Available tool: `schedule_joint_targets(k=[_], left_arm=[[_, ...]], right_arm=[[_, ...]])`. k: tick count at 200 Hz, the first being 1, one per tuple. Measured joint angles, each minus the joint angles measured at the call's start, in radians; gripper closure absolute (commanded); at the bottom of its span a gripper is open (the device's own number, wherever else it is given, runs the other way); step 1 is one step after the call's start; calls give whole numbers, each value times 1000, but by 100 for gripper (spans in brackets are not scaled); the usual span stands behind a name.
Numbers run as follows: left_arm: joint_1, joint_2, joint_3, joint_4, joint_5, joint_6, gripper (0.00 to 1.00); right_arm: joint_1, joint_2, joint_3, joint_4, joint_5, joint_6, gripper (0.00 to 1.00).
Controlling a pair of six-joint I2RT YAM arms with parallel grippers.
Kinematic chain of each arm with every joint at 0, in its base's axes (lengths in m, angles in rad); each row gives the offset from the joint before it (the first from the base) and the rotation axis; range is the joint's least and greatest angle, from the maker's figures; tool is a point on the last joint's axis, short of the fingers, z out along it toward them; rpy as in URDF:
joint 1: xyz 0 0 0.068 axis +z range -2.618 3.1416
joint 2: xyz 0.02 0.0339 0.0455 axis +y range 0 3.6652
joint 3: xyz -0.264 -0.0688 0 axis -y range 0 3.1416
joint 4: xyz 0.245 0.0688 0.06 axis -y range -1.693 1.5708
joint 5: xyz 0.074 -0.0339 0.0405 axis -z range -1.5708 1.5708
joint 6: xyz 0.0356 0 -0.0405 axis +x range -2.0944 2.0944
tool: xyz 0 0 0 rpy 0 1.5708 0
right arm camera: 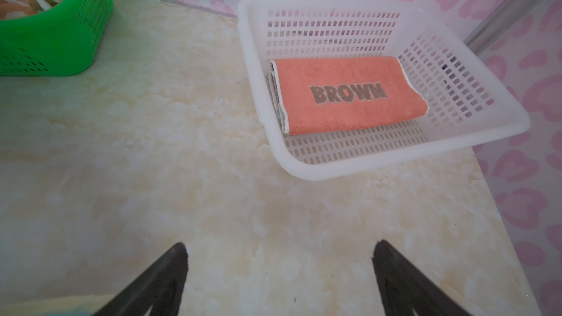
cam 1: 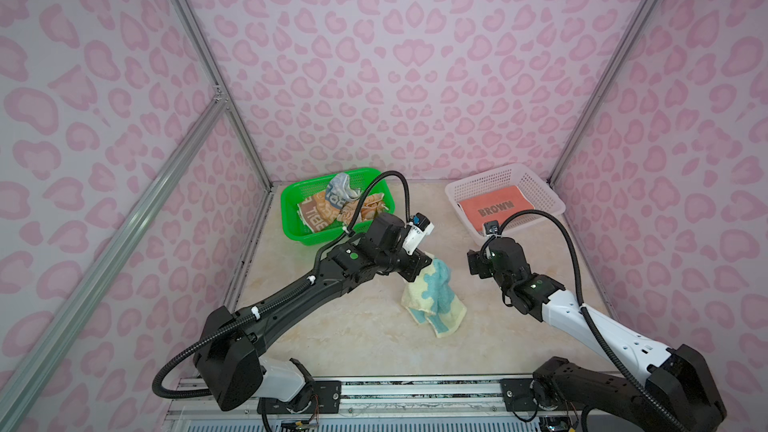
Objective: Fold and stack the towels
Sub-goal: 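Lay the yellow-and-teal towel on the table with the left gripper, then move the right gripper to the yellow-and-teal towel's near corner and grasp it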
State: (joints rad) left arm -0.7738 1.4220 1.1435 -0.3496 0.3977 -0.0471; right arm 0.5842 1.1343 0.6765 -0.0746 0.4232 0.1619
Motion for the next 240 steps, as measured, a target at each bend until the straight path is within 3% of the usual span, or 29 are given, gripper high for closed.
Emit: schedule_joint_targets(k=[25, 46, 68, 74, 112, 201, 240], left_arm=[[40, 69, -24, -34, -76, 39, 92], [69, 132, -32, -60, -166, 58, 66], [92, 167, -32, -71, -254, 58, 21], [96, 171, -32, -71, -279, 56, 1], [95, 152, -42, -60, -369, 48, 2], [66, -222, -274, 60, -435, -20, 3], [72, -297, -318, 90, -443, -80, 3]], right_arm=[[0, 11, 5, 0, -24, -17, 2], [0, 15, 6, 2, -65, -36, 2], [1, 17, 1, 15, -123, -75, 1], [1, 18, -4, 23, -143, -91, 1], [38, 23, -60, 78, -286, -280, 1], [161, 38, -254, 176, -481, -951, 6], [198, 64, -251, 175, -573, -1062, 13]])
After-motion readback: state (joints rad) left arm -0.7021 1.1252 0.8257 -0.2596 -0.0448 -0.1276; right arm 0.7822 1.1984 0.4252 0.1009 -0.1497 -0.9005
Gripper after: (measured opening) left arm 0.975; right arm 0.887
